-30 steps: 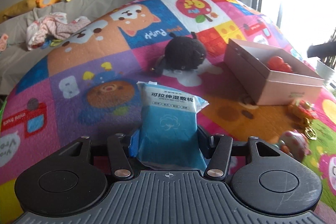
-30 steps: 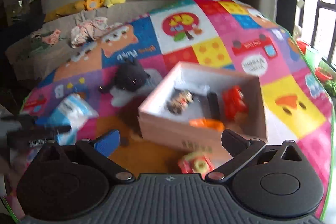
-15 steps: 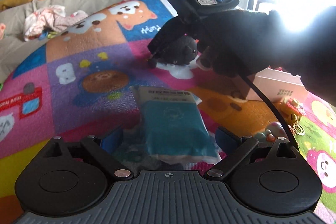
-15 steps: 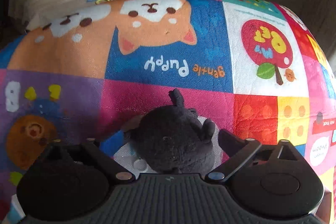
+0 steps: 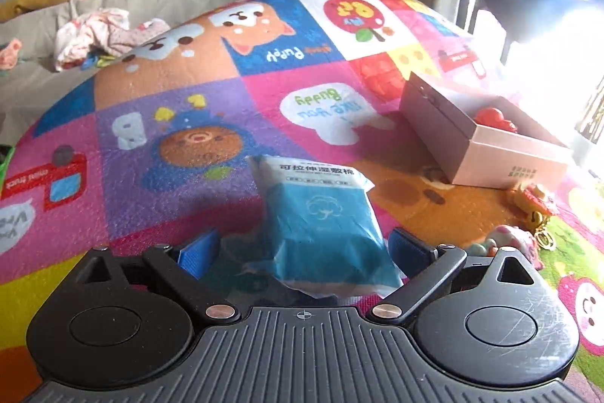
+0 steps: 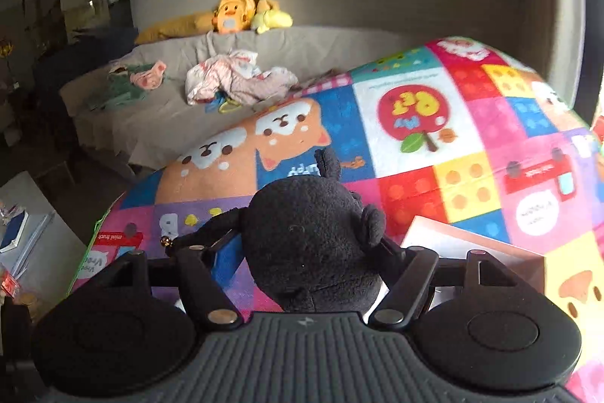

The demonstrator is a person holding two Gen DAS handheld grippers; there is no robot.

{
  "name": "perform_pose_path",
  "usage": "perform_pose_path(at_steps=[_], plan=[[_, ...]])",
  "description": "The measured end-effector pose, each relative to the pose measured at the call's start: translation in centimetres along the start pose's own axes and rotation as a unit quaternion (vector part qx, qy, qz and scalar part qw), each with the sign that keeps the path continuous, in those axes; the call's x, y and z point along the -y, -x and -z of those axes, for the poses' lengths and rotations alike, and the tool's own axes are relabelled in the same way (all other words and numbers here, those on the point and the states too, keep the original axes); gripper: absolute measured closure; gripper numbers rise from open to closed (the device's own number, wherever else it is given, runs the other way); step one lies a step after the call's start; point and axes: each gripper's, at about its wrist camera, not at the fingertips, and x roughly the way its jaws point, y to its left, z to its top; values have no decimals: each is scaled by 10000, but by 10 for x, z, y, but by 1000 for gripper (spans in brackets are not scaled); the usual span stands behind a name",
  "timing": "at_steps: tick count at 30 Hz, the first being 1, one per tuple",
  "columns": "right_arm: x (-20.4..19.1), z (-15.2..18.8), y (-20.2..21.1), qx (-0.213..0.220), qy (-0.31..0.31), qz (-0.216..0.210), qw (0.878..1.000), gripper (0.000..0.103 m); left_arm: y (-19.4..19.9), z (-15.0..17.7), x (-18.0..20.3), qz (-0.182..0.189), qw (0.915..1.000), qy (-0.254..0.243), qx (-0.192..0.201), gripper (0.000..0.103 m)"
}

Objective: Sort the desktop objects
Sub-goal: 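Set the wipes pack down with the left tool while the right tool carries the black cat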

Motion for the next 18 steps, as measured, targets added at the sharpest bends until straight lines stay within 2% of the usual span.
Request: perform_pose_path(at_steps=[2, 4, 8, 11, 14, 16, 18], plan=[[14, 14, 29, -11, -160, 188, 9997, 31, 4, -1, 1, -191, 9998, -14, -12, 4], [29, 27, 53, -94, -578, 308, 9978, 31, 15, -4, 3, -353, 9994, -18, -38, 4], [55, 67, 78, -293, -1331, 174, 9905, 31, 54, -10, 18, -172, 9990, -296, 282, 2], [60, 106, 74, -697, -1882, -183, 9795, 31, 74, -16, 33, -13, 9977, -581, 351, 2], [51, 147, 58, -1188, -2396, -862, 9597, 31, 80, -20, 53, 7, 9962, -832, 274, 1], [47, 168, 43, -1465, -2766, -1362, 9399, 31, 83, -19, 67, 75, 9947, -1007, 210, 1], [44, 183, 31, -1593, -2967, -1483, 9298, 31, 85, -16, 80, 177, 9927, -1180, 157, 1]])
